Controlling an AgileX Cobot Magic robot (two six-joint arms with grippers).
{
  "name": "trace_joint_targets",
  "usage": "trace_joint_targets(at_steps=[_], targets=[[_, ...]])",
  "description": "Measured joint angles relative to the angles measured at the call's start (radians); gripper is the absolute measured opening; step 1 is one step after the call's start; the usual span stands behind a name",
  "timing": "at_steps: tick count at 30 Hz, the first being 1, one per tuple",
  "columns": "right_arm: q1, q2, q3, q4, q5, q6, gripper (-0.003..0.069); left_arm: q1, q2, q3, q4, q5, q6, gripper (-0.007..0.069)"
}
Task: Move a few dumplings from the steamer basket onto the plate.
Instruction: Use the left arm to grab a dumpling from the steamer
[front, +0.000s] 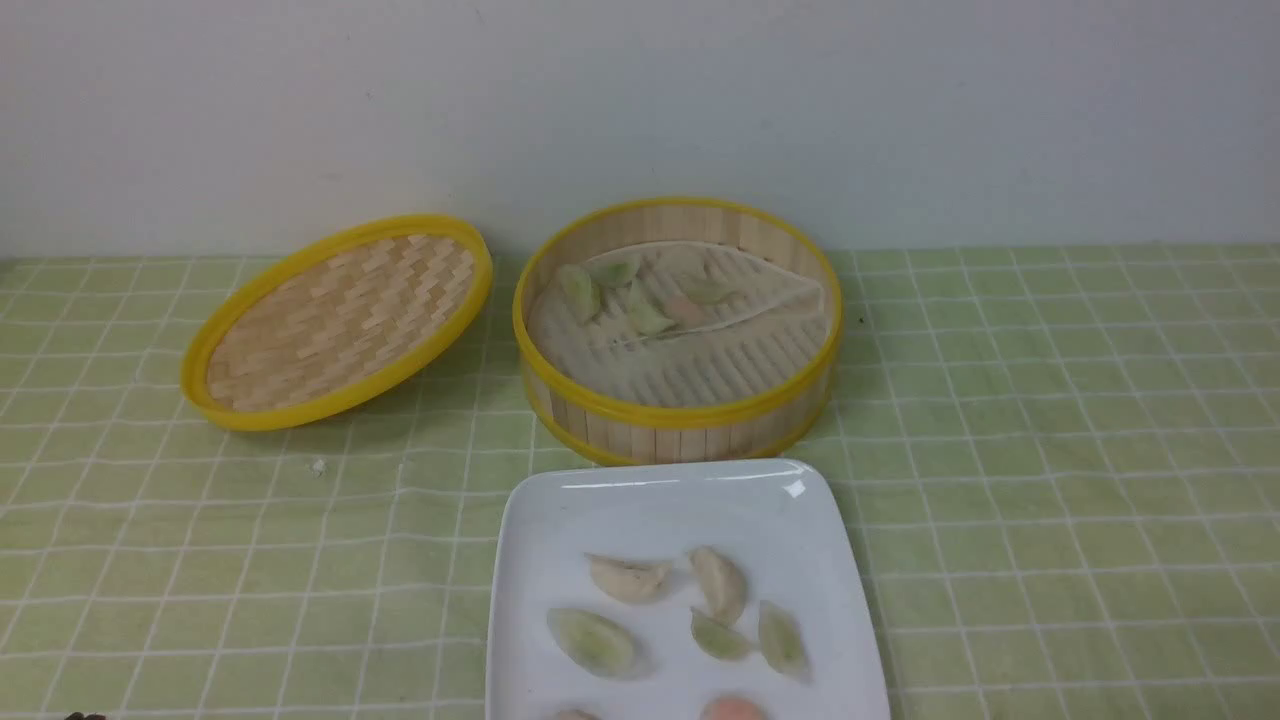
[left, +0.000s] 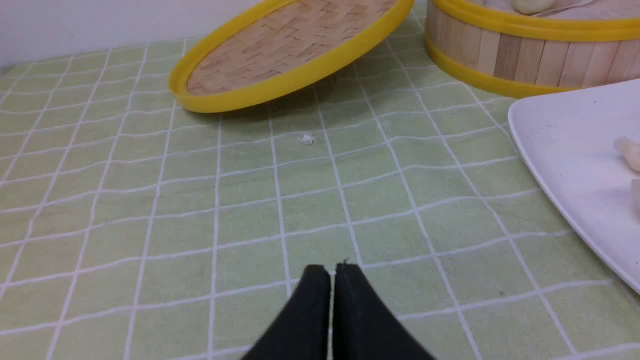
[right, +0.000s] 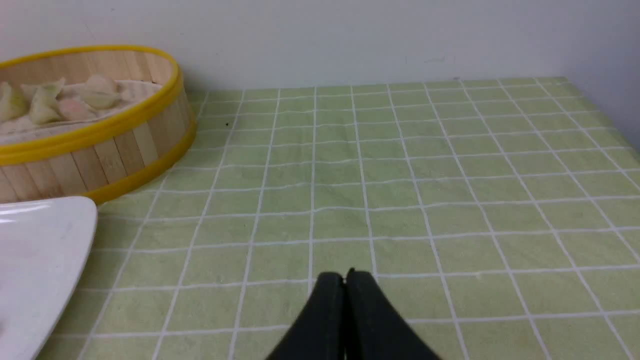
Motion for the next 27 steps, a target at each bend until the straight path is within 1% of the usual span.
trace_joint_targets(at_steps=[27], targets=[[0.0, 0.0, 0.0, 0.0, 0.0, 0.0, -0.0015, 0.0, 0.0, 0.0, 0.01, -0.001, 0.0, -0.0006]])
